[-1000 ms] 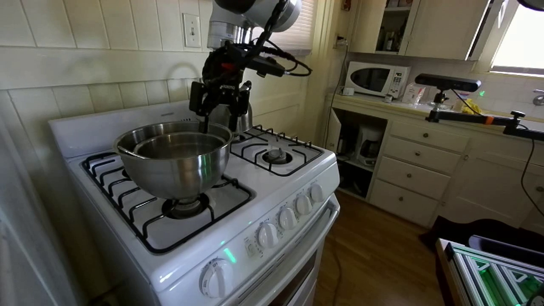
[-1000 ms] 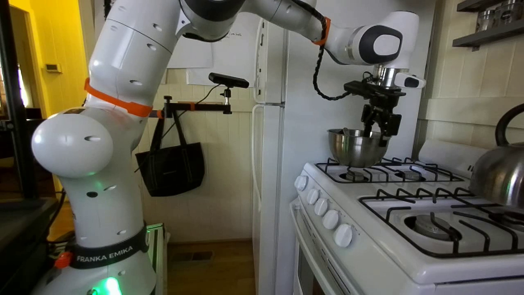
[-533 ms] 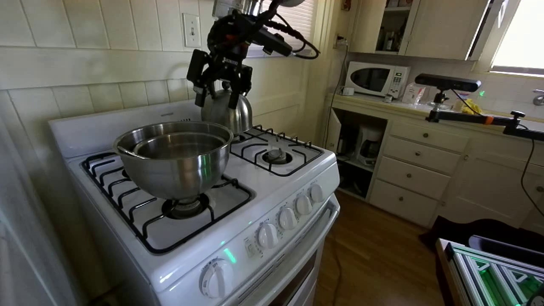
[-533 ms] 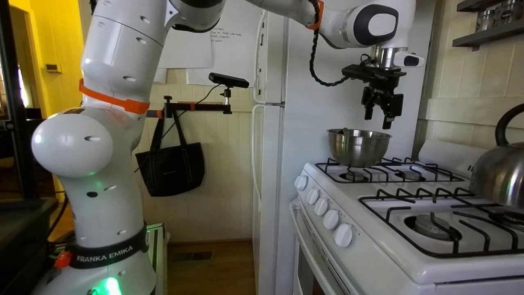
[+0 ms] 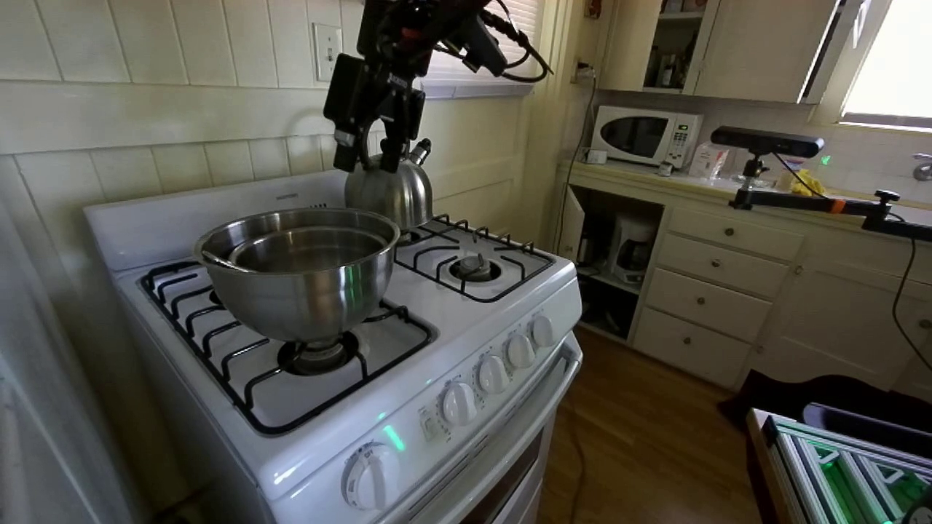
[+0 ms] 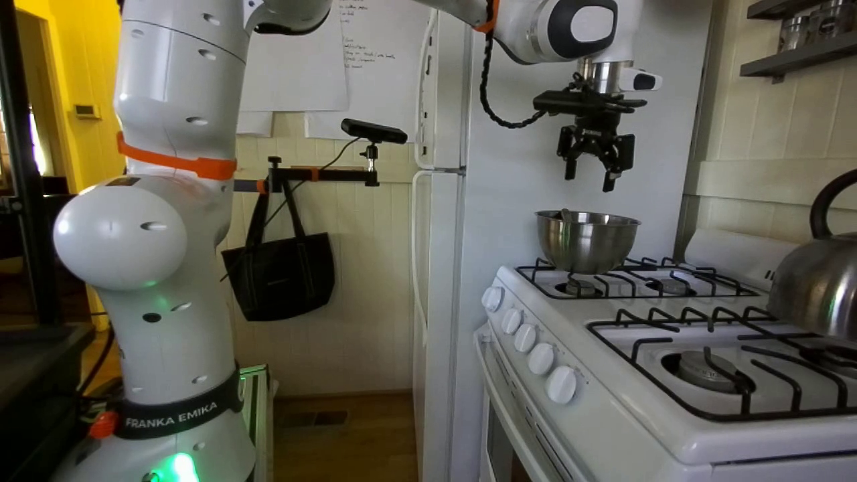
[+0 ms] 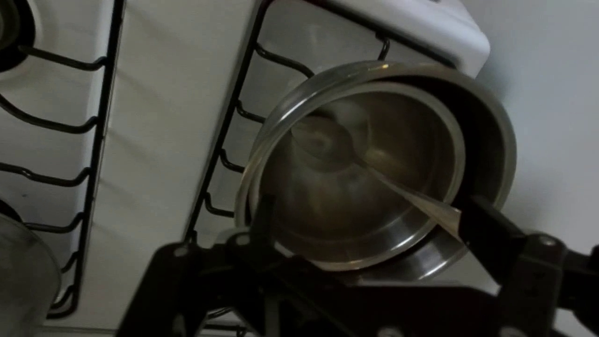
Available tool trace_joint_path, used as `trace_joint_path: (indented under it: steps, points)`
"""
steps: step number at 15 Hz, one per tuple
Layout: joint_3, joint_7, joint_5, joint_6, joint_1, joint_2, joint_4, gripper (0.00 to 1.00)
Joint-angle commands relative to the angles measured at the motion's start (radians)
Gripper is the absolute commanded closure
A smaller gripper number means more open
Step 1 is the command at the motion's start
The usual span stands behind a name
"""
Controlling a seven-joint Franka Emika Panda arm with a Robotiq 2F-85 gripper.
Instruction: Move the silver kettle to the back right plate of the stove then move the silver bowl forwards and remove the silver spoon from the bowl.
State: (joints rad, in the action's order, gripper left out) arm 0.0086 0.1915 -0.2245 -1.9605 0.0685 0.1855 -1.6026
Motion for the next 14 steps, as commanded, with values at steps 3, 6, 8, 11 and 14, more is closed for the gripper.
trace_joint_path:
  steps: [3,6,8,11,14]
  points:
    - [0.014,0.280,0.024,0.051,0.002,-0.006,-0.025,0.00]
    - [0.027,0.423,0.030,0.072,0.000,-0.011,-0.018,0.00]
    - [0.036,0.516,0.033,0.083,-0.002,-0.013,-0.014,0.00]
    - [0.034,0.516,0.015,0.072,-0.005,0.002,0.001,0.00]
    - [0.044,0.618,-0.023,0.064,0.005,0.000,0.004,0.00]
